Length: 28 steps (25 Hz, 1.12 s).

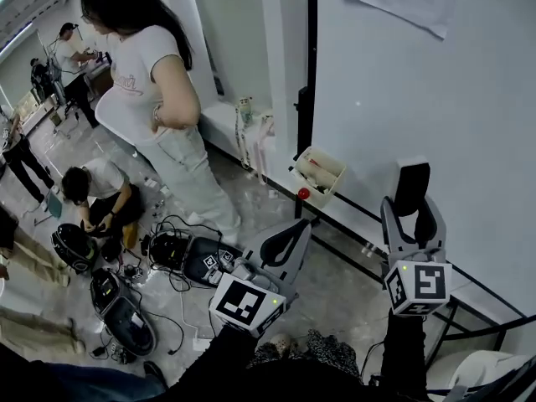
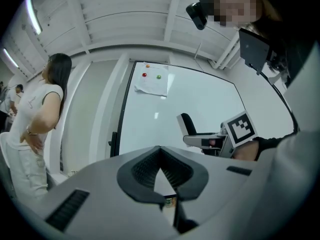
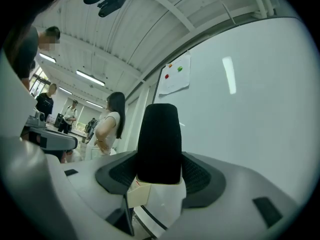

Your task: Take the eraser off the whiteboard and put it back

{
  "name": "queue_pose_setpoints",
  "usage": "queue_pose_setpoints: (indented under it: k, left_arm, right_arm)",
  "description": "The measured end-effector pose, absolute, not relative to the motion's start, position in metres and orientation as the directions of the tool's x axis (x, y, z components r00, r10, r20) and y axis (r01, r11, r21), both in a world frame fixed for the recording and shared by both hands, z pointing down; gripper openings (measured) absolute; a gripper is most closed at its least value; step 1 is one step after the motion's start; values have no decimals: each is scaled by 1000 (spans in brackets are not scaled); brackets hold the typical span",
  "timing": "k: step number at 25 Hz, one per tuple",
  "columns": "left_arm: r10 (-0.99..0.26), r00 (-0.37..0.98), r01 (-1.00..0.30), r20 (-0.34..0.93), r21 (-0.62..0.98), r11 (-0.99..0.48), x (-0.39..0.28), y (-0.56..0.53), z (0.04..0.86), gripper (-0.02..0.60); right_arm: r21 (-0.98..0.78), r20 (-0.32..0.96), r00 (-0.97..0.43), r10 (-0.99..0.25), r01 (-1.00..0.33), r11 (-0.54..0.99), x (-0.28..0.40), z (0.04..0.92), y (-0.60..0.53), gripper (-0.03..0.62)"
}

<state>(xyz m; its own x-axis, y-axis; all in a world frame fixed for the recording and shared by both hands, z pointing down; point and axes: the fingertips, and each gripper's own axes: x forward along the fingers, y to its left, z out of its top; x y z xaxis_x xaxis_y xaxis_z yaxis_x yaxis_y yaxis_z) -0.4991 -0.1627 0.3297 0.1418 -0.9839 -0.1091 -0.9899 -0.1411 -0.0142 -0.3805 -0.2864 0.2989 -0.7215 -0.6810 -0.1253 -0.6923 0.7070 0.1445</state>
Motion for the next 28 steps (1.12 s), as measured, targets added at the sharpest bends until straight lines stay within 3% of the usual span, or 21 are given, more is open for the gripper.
queue_pose_setpoints:
  k: [22,28]
  left_arm:
    - [-978,194,-981,-73,-8,-194,-519,-219,344,6]
    - [-952,292,-956,-89,-17,-292,-546,-245,340,6]
  right_arm:
    - [137,-91,-720,-688,-694,707,-415,320,-326,275]
    - [147,-97,-656,-749,-754,641,-436,318,-338,275]
